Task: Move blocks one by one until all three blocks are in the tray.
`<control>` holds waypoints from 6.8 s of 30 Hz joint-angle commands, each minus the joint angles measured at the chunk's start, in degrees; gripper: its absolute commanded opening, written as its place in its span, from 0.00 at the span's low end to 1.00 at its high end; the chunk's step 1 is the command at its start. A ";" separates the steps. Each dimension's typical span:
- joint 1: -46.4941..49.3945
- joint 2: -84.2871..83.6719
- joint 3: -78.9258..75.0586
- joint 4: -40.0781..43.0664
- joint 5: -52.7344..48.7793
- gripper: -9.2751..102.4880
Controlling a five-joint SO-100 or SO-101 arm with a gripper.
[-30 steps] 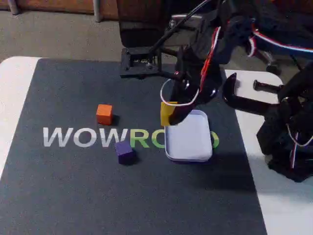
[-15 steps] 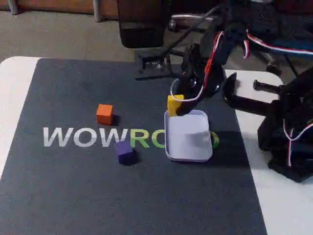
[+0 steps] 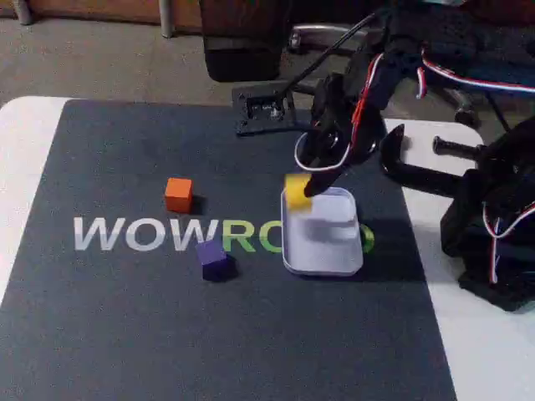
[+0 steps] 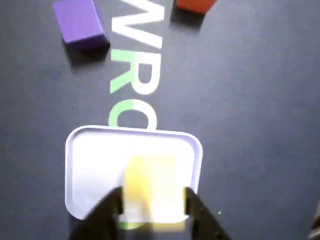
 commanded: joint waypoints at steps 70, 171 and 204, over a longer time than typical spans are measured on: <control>-13.01 -33.57 -19.42 -21.71 4.57 0.26; 3.43 2.02 0.79 -5.19 -28.48 0.02; 4.75 2.20 1.23 -5.63 -27.51 0.24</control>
